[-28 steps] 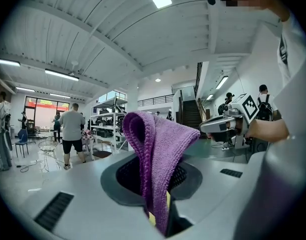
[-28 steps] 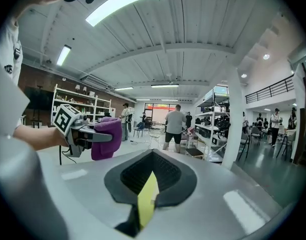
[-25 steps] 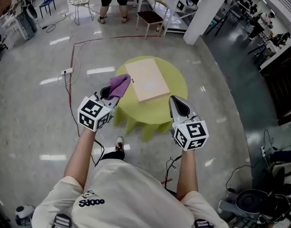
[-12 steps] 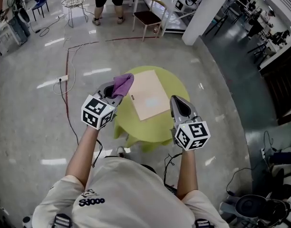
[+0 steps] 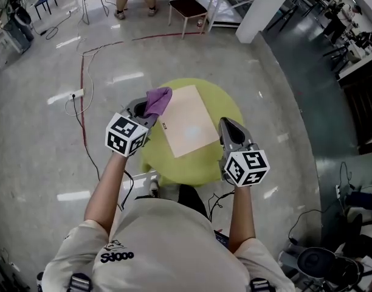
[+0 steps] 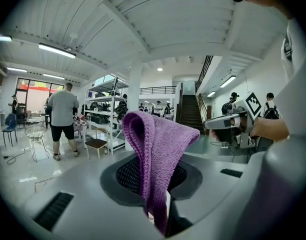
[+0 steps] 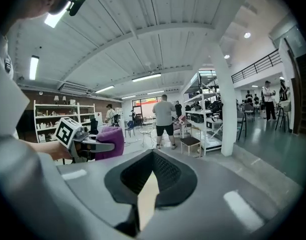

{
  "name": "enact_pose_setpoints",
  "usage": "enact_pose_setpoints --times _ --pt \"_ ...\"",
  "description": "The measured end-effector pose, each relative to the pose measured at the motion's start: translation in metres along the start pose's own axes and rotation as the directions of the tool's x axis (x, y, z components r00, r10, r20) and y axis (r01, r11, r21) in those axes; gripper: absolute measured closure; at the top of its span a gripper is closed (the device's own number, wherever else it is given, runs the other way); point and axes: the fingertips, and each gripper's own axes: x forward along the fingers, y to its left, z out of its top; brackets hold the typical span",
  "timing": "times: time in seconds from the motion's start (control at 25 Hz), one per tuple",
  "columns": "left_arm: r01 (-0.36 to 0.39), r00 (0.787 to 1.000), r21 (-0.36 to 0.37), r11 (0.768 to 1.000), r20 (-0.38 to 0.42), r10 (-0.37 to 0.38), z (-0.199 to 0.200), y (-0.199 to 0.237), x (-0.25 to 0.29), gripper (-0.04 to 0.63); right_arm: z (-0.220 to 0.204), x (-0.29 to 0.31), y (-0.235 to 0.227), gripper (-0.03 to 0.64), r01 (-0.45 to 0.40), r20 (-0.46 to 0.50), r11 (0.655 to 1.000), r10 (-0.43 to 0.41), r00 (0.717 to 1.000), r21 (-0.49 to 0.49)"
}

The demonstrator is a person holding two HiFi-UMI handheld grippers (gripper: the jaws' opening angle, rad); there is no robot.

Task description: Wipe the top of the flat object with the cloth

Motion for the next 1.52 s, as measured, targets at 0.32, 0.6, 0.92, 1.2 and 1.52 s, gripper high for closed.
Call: enact_pose_setpoints --times 0.32,0.6,0.92,1.2,1.52 --pt "-0.055 0.993 0.006 0.998 -0.106 0.056 -0.017 0.033 0.074 0.529 -0.024 0.034 -0.057 0.607 -0.007 -0.086 1.000 0.006 0.996 -0.010" --pt "-0.052 0.980 0.027 0.998 -0.189 0.056 -0.030 0.049 0.139 0.530 -0.046 0.059 -0.084 0.606 -0.089 -0.144 0.996 0.091 0.985 0.017" --pt "0.020 0.939 0.105 0.994 -0.344 0.017 -0.073 0.054 0.217 0.529 -0.068 0.085 -0.118 0.606 -0.132 -0.199 0.989 0.143 0.969 0.070" --pt "0.026 0.876 0.127 0.992 -0.481 0.039 -0.126 0.066 0.269 0.529 -0.087 0.096 -0.140 0.606 -0.117 -0.229 0.986 0.141 0.963 0.116" --pt "0.096 0.786 0.129 0.987 -0.618 0.004 -0.177 0.053 0.300 0.529 -0.106 0.094 -0.147 0.607 -0.085 -0.266 0.985 0.123 0.956 0.149"
